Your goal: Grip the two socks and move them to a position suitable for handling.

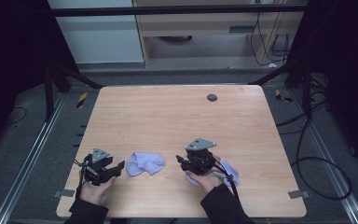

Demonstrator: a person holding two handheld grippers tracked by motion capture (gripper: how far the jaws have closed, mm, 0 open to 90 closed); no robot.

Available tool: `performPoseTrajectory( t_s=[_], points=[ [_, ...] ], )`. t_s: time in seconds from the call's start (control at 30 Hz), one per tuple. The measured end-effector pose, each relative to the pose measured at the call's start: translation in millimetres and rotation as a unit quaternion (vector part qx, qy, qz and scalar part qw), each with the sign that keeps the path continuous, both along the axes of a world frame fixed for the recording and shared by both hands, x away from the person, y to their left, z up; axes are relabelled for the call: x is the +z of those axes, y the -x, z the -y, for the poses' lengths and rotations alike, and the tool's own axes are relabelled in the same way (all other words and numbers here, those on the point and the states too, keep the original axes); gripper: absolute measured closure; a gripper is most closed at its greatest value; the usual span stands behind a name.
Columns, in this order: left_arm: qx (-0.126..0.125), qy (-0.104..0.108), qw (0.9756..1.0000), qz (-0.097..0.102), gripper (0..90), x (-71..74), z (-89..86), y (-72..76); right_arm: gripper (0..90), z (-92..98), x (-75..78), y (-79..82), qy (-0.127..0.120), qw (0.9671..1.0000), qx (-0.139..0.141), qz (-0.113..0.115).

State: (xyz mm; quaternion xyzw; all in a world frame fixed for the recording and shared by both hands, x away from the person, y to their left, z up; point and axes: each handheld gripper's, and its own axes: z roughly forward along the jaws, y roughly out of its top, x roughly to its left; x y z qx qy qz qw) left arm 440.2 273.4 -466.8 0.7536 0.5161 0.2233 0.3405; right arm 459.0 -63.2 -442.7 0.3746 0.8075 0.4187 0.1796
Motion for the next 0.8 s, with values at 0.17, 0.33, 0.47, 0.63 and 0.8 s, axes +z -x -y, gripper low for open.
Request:
performPoseTrajectory(
  t_s=[0.17, 0.33, 0.47, 0.63, 0.8],
  points=[
    [0.0, 0.0, 1.0, -0.007, 49.5, -2.3, 0.6, -0.4, 54.0, -20.3, -3.9, -4.4, 0.008, 0.9997, 0.021, -0.006],
    [-0.007, -0.004, 0.9998, -0.017, 52.9, -6.4, 4.8, -2.6, 55.1, -40.6, -9.8, -7.3, 0.012, 0.9991, 0.038, -0.016],
    [-0.01, -0.003, 0.9997, -0.024, 53.9, -10.2, 8.2, -5.4, 56.0, -59.9, -17.8, -7.5, 0.02, 0.9979, 0.058, -0.022],
    [-0.017, -0.001, 0.9993, -0.034, 55.1, -14.6, 12.3, -9.5, 57.4, -72.7, -24.4, -6.8, 0.025, 0.9966, 0.073, -0.031],
    [-0.022, -0.005, 0.999, -0.038, 57.3, -17.3, 17.3, -11.6, 58.9, -86.7, -34.3, -5.9, 0.034, 0.9944, 0.09, -0.043]
  ],
)
